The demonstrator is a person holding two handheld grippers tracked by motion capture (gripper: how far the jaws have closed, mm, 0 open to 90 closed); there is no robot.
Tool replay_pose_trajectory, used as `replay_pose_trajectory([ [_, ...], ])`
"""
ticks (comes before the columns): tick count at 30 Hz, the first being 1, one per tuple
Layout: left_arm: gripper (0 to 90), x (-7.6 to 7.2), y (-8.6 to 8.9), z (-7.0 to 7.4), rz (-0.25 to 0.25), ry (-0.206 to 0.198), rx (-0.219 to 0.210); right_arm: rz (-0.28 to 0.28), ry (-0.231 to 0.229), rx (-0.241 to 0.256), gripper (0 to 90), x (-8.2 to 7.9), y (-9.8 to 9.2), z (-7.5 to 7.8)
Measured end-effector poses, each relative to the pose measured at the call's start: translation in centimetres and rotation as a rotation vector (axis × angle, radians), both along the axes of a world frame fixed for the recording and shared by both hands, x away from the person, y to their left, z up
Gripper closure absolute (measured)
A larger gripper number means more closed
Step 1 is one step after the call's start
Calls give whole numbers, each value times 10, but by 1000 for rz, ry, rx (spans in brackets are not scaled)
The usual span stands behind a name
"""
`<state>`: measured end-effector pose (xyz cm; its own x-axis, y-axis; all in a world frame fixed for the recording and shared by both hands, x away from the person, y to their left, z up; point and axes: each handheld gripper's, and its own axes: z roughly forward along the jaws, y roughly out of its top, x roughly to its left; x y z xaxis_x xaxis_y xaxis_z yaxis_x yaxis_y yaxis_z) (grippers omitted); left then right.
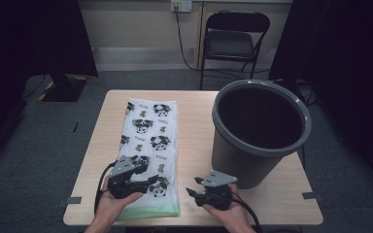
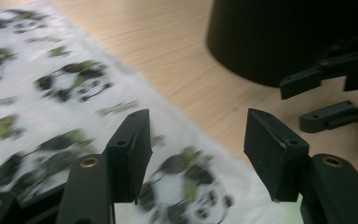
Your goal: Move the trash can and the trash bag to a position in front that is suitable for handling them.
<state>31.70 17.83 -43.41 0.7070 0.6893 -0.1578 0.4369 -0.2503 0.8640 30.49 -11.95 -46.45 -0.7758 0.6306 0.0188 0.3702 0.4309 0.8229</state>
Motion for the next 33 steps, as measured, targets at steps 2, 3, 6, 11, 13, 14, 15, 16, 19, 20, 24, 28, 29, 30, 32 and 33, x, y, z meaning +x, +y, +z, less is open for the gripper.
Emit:
replay_pose_trajectory([
  [2,412,2,-15,1,-33,-10,-11,-36,17,0,514,-4,-20,-2],
  [3,410,4,-23,0,-36,-13,-1,-54,23,-7,511,-6,-29,-3],
  [6,402,11,-45,-2,-49,5,1,-101,34,-13,505,-8,-55,-3],
  [11,370,23,-81,-6,-68,22,1,-166,91,-29,519,-11,-102,-1],
  [13,362,26,-87,-6,-65,23,5,-180,108,-33,518,-12,-107,-3],
  [14,353,29,-92,-6,-63,18,3,-194,112,-56,492,-15,-115,-5],
  [15,353,32,-97,-5,-63,19,-3,-194,112,-56,492,-15,-115,-5],
  [16,350,35,-103,-4,-64,18,-9,-211,118,-70,483,-17,-124,-5],
  [19,345,41,-117,-3,-77,-3,24,-232,125,-62,498,-17,-135,-5],
  [20,345,43,-121,-3,-80,-13,43,-236,128,-61,498,-17,-140,-5],
  [24,344,52,-131,-5,-69,-3,11,-279,147,-73,495,-13,-155,-8],
  [28,344,61,-138,-8,-54,12,8,-290,146,-104,511,-9,-162,-8],
  [29,345,63,-139,-9,-49,11,10,-303,132,-118,523,-8,-165,-8],
  [30,349,66,-139,-9,-41,18,-3,-316,125,-129,524,-7,-169,-8],
  [32,352,72,-140,-11,-29,20,-14,-364,113,-131,532,-3,-180,-7],
  [33,356,74,-141,-12,-23,22,-15,-389,114,-129,534,-1,-186,-7],
])
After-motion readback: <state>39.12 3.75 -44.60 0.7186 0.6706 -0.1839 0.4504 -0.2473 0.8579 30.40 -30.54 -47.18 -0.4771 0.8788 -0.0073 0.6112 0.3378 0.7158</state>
